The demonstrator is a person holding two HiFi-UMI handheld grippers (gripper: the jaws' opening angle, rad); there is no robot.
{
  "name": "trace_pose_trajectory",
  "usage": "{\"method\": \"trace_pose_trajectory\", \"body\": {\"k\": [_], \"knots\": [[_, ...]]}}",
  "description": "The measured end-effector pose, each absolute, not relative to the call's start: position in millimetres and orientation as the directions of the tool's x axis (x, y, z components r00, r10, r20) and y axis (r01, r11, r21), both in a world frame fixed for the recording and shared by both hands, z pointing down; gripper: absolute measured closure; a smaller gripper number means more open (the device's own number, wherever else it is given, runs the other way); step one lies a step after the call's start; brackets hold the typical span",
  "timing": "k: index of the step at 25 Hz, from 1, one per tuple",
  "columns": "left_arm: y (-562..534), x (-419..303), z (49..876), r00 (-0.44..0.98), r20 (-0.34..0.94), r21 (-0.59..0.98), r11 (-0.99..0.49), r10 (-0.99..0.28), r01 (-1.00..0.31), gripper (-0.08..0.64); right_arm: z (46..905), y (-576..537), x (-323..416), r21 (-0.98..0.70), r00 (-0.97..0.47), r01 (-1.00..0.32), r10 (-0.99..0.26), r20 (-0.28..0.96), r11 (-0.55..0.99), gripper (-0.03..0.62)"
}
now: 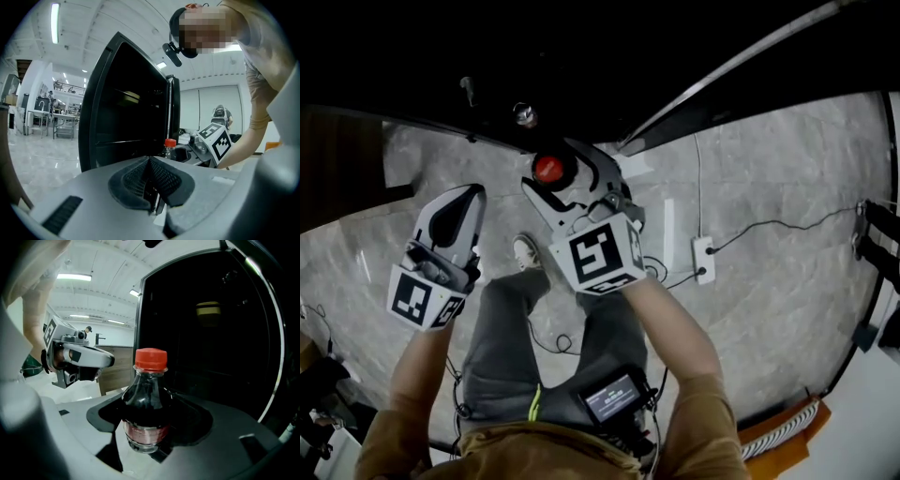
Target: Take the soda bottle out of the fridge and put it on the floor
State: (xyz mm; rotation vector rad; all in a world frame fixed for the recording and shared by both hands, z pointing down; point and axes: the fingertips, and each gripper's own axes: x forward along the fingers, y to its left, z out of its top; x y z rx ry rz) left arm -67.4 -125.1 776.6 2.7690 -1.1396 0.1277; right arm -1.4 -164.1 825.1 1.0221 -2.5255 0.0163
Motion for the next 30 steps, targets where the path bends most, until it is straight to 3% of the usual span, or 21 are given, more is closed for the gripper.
{"method": "trace_pose_trajectory", "body": {"k": [19,21,26,28,30], "knots": [[-142.3,-38.0,1016.5,0.799,0.165,0.050,-0.804,-0.578,-0.592,0.558,1082.5,-165.7,7.4,0.104,-0.706,-0.540,-0.517,0.484,0.835,0.290],[-131.8,-39.9,975.8,0.791,0.176,0.055,-0.796,-0.586,-0.603,0.558,1044.9,-153.9,5.4,0.095,-0.712,-0.520,-0.492,0.502,0.849,0.290],[-80.3,-55.1,656.4,0.751,0.261,0.011,-0.776,-0.606,-0.630,0.558,731.5,-90.5,-8.3,0.023,-0.770,-0.439,-0.389,0.506,0.898,0.290],[-79.5,-55.6,617.8,0.756,0.253,0.006,-0.780,-0.604,-0.626,0.558,695.8,-85.5,-8.7,0.024,-0.774,-0.422,-0.374,0.511,0.906,0.290],[-83.3,-55.2,631.7,0.765,0.247,0.007,-0.788,-0.595,-0.616,0.558,711.0,-89.5,-9.6,0.028,-0.773,-0.415,-0.368,0.517,0.910,0.290]]}}
